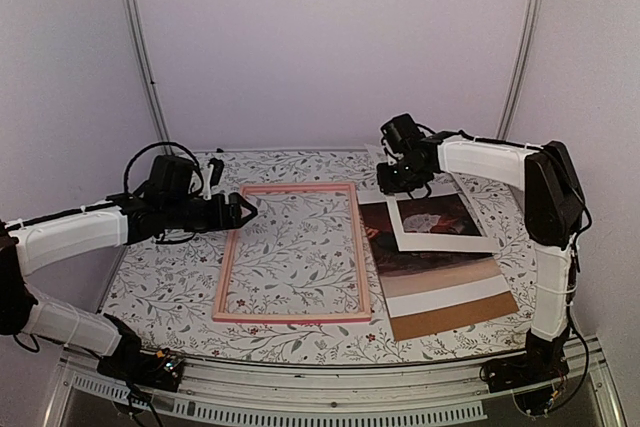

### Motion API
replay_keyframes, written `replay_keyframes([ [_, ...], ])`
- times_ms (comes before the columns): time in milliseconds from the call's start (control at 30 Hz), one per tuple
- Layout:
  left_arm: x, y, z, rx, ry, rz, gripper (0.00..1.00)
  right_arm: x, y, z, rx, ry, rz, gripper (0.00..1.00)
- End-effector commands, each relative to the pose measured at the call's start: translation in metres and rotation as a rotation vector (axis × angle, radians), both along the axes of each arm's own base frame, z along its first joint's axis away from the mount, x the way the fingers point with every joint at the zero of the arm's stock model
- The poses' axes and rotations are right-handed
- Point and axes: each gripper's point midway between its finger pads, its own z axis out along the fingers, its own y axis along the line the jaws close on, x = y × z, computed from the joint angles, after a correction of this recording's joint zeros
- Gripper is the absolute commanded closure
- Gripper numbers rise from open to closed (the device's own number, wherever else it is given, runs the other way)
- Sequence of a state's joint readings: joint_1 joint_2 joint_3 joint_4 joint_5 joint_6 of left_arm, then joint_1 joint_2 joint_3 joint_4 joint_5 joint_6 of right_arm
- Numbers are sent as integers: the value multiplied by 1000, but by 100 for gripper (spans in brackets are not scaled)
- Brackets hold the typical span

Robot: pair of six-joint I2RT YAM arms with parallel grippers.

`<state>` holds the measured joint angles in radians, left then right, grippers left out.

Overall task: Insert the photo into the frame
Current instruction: Pick up the mat board from the photo, then pass from the right arm to the left

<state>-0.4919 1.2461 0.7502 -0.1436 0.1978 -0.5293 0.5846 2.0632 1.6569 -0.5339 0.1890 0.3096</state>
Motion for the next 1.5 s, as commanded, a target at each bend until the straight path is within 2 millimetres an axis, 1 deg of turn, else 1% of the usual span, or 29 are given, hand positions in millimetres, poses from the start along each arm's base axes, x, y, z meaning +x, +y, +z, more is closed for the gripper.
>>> replay_keyframes([
  [0, -1, -12, 11, -33, -37, -21, 10, -9, 2, 40, 27, -52, 0, 72],
  [133, -3, -21, 20, -83, -57, -39, 9, -20, 11, 61, 36, -82, 20, 72],
  [233, -8, -28, 26, -127, -60, -53, 9, -32, 22, 72, 51, -92, 45, 72],
  [267, -7, -32, 33, -156, -82, -57, 9, -36, 26, 76, 55, -95, 53, 72],
  [300, -8, -35, 37, -178, -85, -59, 9, -40, 31, 80, 64, -100, 62, 72],
  [433, -13, -48, 50, -251, -101, -73, 9, -60, 56, 86, 92, -100, 114, 72],
  [567, -16, -58, 55, -323, -91, -66, 9, -81, 86, 84, 150, -77, 179, 72],
  [733, -13, -66, 46, -417, -43, -37, 9, -107, 124, 68, 214, -26, 257, 72],
  [833, -9, -70, 31, -452, 9, -17, 10, -121, 144, 57, 247, 7, 296, 72],
  [967, -5, -78, 17, -488, 53, -16, 11, -139, 166, 46, 274, 39, 342, 72],
  [1033, -4, -81, 8, -496, 79, -12, 12, -146, 174, 39, 277, 56, 357, 72],
  [1167, -4, -87, 1, -553, 100, -23, 14, -153, 181, 31, 279, 70, 362, 72],
  [1300, -2, -91, -9, -558, 125, -24, 16, -164, 189, 25, 296, 100, 392, 72],
  [1467, 2, -98, -17, -568, 145, -33, 21, -168, 194, 20, 302, 113, 402, 72],
])
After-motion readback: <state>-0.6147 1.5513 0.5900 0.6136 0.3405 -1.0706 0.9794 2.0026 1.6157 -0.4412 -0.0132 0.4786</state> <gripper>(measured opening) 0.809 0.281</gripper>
